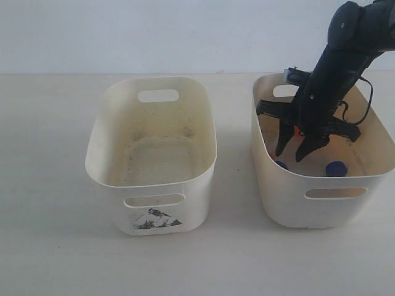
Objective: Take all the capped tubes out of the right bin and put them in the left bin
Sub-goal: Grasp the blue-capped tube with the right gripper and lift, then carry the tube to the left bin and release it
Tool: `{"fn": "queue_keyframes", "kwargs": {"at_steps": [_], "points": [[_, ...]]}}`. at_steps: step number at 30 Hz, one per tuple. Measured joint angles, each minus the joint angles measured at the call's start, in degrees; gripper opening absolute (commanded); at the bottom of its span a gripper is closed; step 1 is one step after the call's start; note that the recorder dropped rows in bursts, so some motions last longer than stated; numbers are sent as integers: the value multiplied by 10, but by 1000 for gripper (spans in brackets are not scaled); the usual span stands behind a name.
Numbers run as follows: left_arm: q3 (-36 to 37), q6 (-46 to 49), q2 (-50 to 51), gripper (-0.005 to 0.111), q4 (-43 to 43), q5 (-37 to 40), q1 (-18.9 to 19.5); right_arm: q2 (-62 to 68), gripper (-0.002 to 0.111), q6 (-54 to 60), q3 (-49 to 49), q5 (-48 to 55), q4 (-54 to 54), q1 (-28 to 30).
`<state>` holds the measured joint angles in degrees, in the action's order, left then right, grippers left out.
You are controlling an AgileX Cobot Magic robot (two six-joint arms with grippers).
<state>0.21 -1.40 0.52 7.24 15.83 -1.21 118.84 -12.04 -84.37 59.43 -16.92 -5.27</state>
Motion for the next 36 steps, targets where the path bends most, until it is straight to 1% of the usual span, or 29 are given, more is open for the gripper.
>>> {"fn": "queue_keyframes", "kwargs": {"at_steps": [6, 8, 9, 10, 12, 13, 14, 15, 16, 23, 27, 32, 34, 36], "points": [[0, 0, 0, 4, 0, 0, 0, 4, 38, -7, 0, -20, 19, 0], [0, 0, 0, 4, 0, 0, 0, 14, 49, -15, 0, -23, 21, 0], [0, 0, 0, 4, 0, 0, 0, 17, 64, -15, 0, -24, 19, 0], [0, 0, 0, 4, 0, 0, 0, 26, 67, -16, 0, -25, 19, 0], [0, 0, 0, 4, 0, 0, 0, 29, 62, -16, -1, -19, 22, 0], [0, 0, 0, 4, 0, 0, 0, 29, 47, -16, -2, -20, 20, 0], [0, 0, 0, 4, 0, 0, 0, 29, 38, -16, -2, -25, 20, 0], [0, 0, 0, 4, 0, 0, 0, 32, 17, -16, -2, -28, 20, 0], [0, 0, 0, 4, 0, 0, 0, 37, -1, -16, -2, -33, 20, 0], [0, 0, 0, 4, 0, 0, 0, 28, 0, -17, -2, -34, 20, 0], [0, 0, 0, 4, 0, 0, 0, -39, 0, -10, -2, -45, 35, 0], [0, 0, 0, 4, 0, 0, 0, -136, 0, 50, -2, -35, 32, -1], [0, 0, 0, 4, 0, 0, 0, -178, 0, 69, -2, -33, 25, -14], [0, 0, 0, 4, 0, 0, 0, -220, 0, 74, -2, -52, 15, -35]]}}
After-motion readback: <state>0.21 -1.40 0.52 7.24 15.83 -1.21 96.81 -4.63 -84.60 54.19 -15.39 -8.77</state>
